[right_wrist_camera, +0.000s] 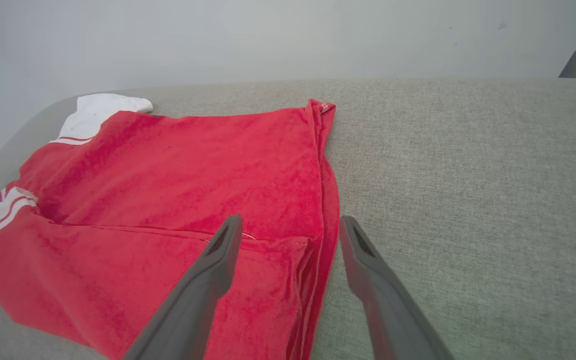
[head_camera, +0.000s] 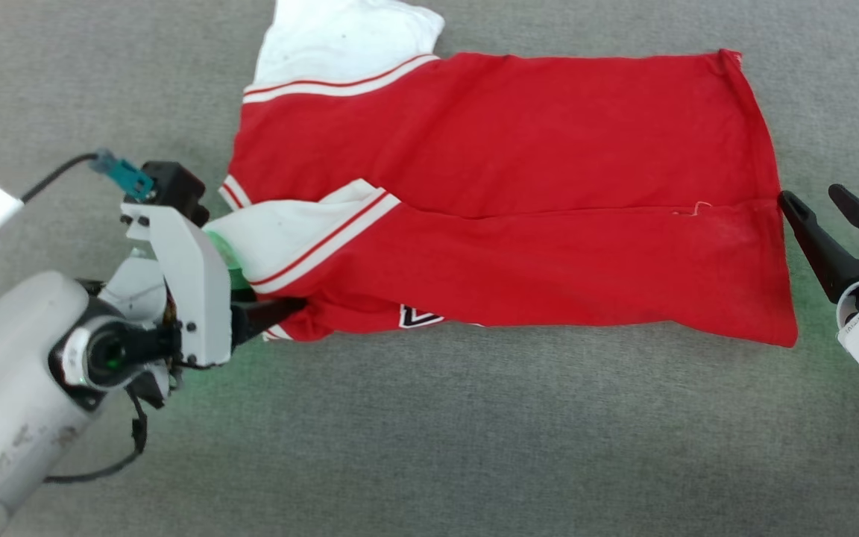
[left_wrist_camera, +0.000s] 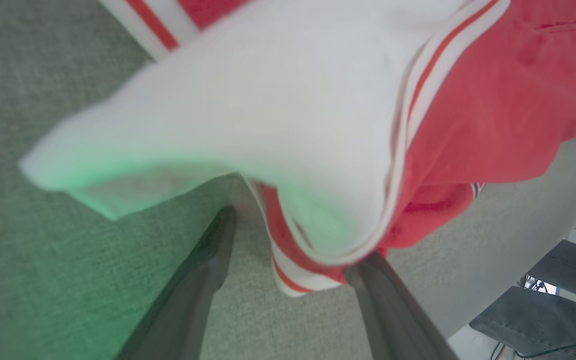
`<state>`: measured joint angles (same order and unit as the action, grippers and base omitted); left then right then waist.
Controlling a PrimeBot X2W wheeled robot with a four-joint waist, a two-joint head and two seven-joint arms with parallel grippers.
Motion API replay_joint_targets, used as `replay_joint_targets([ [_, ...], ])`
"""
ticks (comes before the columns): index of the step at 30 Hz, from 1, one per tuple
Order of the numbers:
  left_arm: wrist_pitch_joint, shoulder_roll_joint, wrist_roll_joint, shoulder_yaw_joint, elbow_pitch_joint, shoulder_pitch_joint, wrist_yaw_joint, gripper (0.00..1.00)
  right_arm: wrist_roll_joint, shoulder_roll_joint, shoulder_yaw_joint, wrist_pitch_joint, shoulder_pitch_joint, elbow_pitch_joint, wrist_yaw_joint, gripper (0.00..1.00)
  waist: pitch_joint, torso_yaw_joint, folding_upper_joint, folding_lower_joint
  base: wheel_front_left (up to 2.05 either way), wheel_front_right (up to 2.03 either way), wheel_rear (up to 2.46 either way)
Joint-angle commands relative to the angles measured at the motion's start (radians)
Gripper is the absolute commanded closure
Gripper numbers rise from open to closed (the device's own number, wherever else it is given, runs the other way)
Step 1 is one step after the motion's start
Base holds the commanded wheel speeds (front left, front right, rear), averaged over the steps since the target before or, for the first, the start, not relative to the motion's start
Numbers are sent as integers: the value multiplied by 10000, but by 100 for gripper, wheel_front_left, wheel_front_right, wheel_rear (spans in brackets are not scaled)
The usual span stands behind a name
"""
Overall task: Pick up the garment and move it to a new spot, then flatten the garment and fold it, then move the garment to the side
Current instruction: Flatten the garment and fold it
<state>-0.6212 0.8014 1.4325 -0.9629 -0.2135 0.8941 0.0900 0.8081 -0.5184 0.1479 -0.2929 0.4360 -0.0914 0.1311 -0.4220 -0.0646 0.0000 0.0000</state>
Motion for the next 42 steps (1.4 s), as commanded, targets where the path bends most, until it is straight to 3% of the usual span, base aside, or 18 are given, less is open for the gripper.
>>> replay_joint_targets([
  [1, -84, -181, -33, -247, -446, -224, -11, 0, 44, 0, 34, 76, 105, -11, -9, 0, -141, -183, 0, 0, 0, 0, 0],
  [4, -307, -705, 553, -199, -1180, -461, -383, 0, 101, -59, 61, 105, 188, -12, -9, 0, -211, -350, 0, 0, 0, 0, 0],
  [5, -398, -825, 676, -224, -1268, -508, -502, 27, 98, -81, 58, 97, 183, -14, -9, 0, -217, -377, 0, 0, 0, 0, 0],
  [6, -447, -913, 733, -235, -1337, -518, -610, 69, 98, -129, 45, 76, 167, -17, -9, 0, -227, -395, 0, 0, 0, 0, 0],
  [7, -477, -984, 802, -225, -1395, -521, -703, 100, 83, -174, 42, 44, 147, -9, -9, 0, -236, -412, 0, 0, 0, 0, 0],
  [11, -549, -1186, 902, -257, -1457, -519, -946, 100, -67, -363, 60, -183, 18, 129, -9, 0, -230, -417, 0, 0, 0, 0, 0],
  [14, -487, -1264, 857, -220, -1507, -417, -1083, 100, -255, -855, 296, -878, -103, 388, -9, 0, -216, -369, 0, 0, 0, 0, 0],
  [23, -305, -1426, 551, -246, -1373, -126, -1312, 100, 68, -2205, 1166, -4712, 87, 1468, -9, 0, -362, -168, 0, 0, 0, 0, 0],
  [27, -194, -1556, 408, -247, -1294, -9, -1343, 100, 116, -1873, 1464, -5761, 424, 1504, -9, 0, -567, -82, 0, 0, 0, 0, 0],
  [33, 32, -1762, 237, -198, -1307, 126, -1432, 100, -426, -1338, 1996, -6371, 591, 752, -9, 0, -795, 71, 0, 0, 0, 0, 0],
  [34, 87, -1775, 231, -184, -1320, 111, -1476, 100, -499, -1282, 2034, -6379, 582, 664, -9, 27, -796, 88, 0, 0, 0, 0, 0],
  [35, 137, -1775, 228, -172, -1321, 92, -1515, 100, -524, -1255, 2046, -6376, 549, 604, -10, 83, -792, 107, 0, 0, 0, 0, 0],
  [36, 218, -1759, 194, -153, -1312, 72, -1565, 100, -557, -1248, 2045, -6365, 510, 566, -10, 100, -779, 122, 0, 0, 0, 0, 0],
  [42, 786, -1545, 16, -80, -1096, -275, -1823, 100, -433, -1400, 1489, -6018, 34, 651, -10, 100, -416, 215, 0, 0, 0, 0, 0],
])
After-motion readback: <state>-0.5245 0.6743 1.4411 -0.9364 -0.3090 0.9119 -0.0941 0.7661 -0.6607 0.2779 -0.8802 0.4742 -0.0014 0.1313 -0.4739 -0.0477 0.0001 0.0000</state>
